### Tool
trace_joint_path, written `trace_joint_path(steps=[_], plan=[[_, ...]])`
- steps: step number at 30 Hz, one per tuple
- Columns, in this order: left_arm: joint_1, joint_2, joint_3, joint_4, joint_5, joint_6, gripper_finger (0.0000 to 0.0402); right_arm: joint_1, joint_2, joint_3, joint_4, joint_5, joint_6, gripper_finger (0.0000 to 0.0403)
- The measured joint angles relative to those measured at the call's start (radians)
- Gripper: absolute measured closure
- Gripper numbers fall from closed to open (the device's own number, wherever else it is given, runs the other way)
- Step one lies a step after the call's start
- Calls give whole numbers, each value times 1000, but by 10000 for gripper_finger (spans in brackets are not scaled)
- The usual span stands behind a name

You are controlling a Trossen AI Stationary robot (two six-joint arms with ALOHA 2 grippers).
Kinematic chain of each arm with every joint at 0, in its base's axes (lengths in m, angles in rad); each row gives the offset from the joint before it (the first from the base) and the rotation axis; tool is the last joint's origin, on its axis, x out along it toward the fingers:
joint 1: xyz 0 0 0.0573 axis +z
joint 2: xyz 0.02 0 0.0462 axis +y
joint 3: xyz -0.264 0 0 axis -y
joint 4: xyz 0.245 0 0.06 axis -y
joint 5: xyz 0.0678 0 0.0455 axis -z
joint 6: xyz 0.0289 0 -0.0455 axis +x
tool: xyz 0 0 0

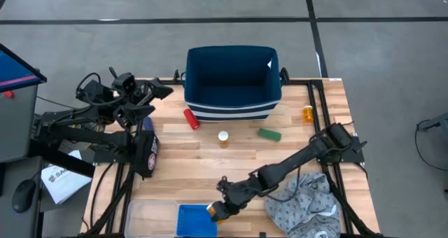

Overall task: Pick & place medical supplies in basket/bin
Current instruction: Put the middle yellow pill bottle into the blue basket

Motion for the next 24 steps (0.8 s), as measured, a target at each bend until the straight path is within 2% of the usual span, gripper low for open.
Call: trace_joint_path(steps=[12, 16, 24], plan=[[-60, 0, -5, -48, 0, -33, 2, 25, 230, 270, -9, 0, 7, 219], [-73, 0, -5, -46, 0, -33, 2, 40, 302, 353, -74, 0, 31, 215], [-74, 0, -5, -43, 0, -42, 2, 38, 358, 410, -132, 7, 62, 181]])
